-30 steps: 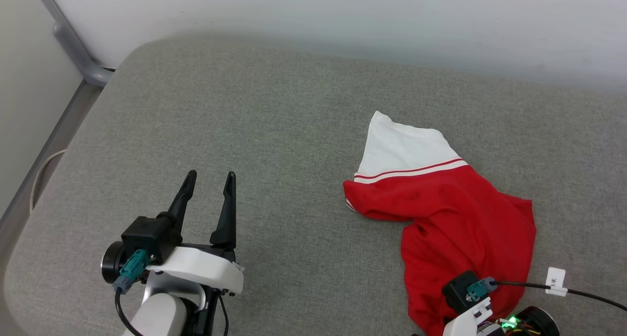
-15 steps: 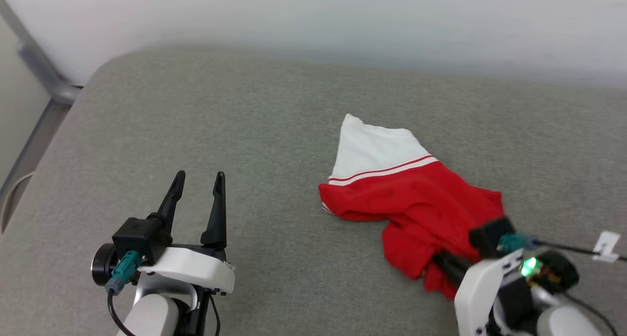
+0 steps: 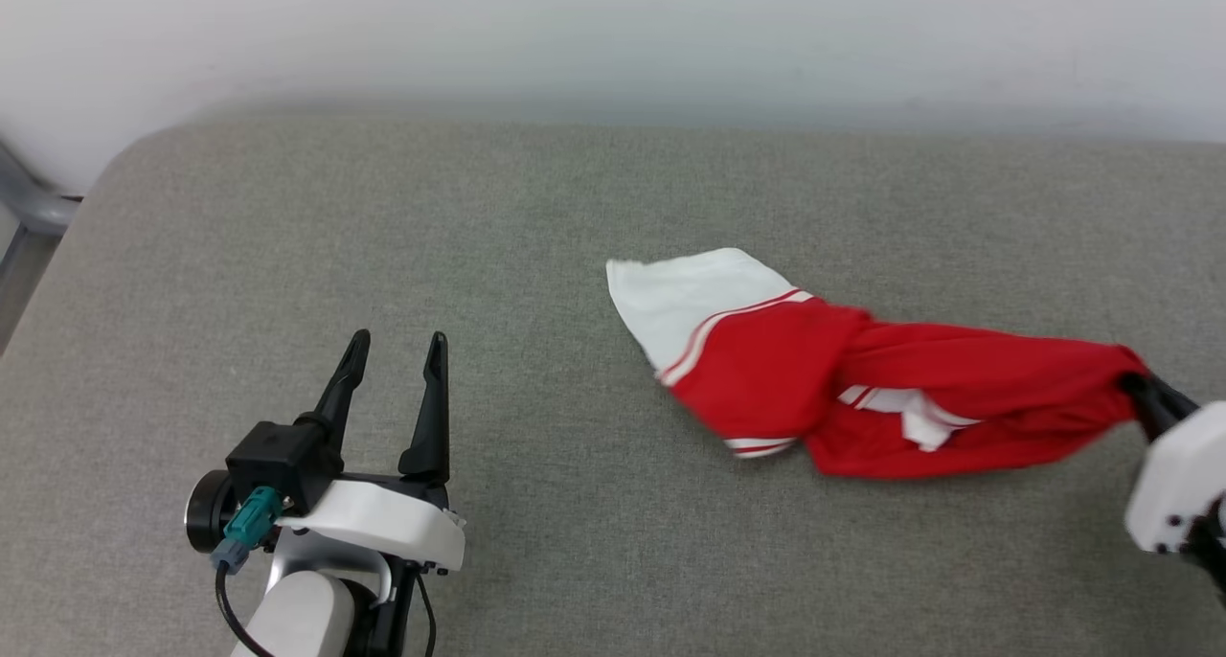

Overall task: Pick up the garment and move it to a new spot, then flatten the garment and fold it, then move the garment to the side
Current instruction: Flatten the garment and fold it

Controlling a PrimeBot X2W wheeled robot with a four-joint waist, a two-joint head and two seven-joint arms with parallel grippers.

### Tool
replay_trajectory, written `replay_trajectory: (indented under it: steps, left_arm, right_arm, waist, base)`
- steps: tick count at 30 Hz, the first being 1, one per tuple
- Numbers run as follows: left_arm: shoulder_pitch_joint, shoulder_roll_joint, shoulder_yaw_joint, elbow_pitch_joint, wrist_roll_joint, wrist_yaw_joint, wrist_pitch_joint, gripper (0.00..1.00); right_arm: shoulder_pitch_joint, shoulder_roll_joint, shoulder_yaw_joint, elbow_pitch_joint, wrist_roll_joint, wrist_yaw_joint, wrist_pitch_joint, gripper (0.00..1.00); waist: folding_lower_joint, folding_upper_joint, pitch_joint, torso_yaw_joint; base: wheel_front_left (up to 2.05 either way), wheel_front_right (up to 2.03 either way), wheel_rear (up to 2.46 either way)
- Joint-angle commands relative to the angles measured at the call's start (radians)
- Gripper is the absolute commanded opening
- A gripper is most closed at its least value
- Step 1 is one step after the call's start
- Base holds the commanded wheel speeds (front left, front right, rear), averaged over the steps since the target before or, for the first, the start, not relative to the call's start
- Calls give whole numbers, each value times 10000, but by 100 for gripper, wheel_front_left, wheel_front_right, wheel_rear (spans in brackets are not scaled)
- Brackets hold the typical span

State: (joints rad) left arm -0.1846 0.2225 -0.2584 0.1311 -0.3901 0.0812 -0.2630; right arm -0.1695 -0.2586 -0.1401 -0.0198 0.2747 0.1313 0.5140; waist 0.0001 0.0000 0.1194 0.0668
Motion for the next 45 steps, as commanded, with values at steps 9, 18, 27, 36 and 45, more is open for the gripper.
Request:
replay_trajectory:
  steps: [9,18,27,36,45]
  left_arm:
    - [-297,38,46,52,59,-85,-24,100]
    - [-153,57,108,186,90,-78,-24,100]
    - [270,108,104,257,49,64,14,100]
    - [568,157,-21,131,-35,104,140,100]
    - [592,161,-90,46,-96,156,228,100]
  right_arm:
    - [-109,485,-2658,3103,319,-10,-1006,0]
    - [-254,942,-2391,3657,202,-9,-3579,100]
    - [851,1616,-1605,1894,-1032,-10,-5812,100]
    - [2134,1988,-634,148,-1774,-10,-5014,100]
    - [2686,1936,452,-716,-1270,-10,-2680,100]
  waist:
    - [-1,0,771,197]
    - [-1,0,612,72]
    - [-1,0,-194,-254]
    - [-1,0,-614,-423]
    - [-1,0,-718,-456]
  base:
    - [0,0,0]
    - [0,0,0]
    - [0,0,0]
    - [0,0,0]
    - [0,0,0]
